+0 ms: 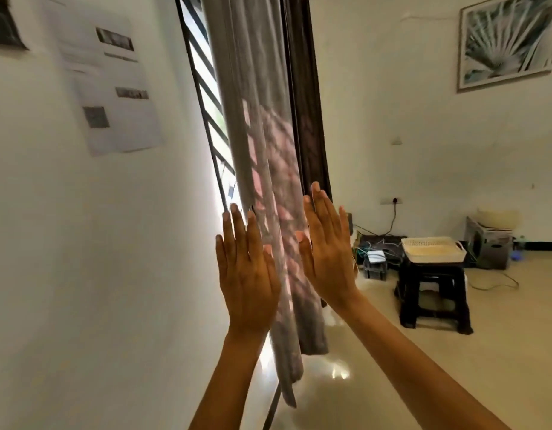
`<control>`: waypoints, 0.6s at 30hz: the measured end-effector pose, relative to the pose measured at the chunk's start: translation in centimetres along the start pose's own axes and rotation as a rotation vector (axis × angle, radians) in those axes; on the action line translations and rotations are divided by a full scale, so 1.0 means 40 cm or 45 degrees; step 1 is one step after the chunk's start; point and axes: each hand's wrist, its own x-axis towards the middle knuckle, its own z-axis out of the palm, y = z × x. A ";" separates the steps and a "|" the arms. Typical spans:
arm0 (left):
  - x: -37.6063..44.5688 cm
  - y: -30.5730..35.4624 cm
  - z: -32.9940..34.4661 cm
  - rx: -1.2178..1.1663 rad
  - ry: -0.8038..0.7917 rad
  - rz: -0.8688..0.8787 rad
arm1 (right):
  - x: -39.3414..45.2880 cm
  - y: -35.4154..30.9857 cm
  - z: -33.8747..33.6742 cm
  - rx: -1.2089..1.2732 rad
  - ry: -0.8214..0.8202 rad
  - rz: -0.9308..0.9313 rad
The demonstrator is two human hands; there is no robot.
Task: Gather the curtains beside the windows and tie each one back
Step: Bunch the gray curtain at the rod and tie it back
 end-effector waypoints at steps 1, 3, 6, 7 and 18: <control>0.024 -0.002 0.049 0.009 -0.004 0.013 | 0.016 0.046 0.037 0.008 0.006 -0.001; 0.104 -0.011 0.161 0.043 0.023 0.061 | 0.071 0.138 0.130 0.040 0.036 0.010; 0.209 -0.024 0.297 0.116 0.055 0.087 | 0.151 0.260 0.256 0.087 0.070 0.021; 0.251 -0.028 0.353 0.142 0.055 0.092 | 0.188 0.309 0.305 0.099 0.074 0.009; 0.714 -0.114 0.797 0.353 0.182 0.045 | 0.631 0.699 0.776 0.401 0.252 -0.078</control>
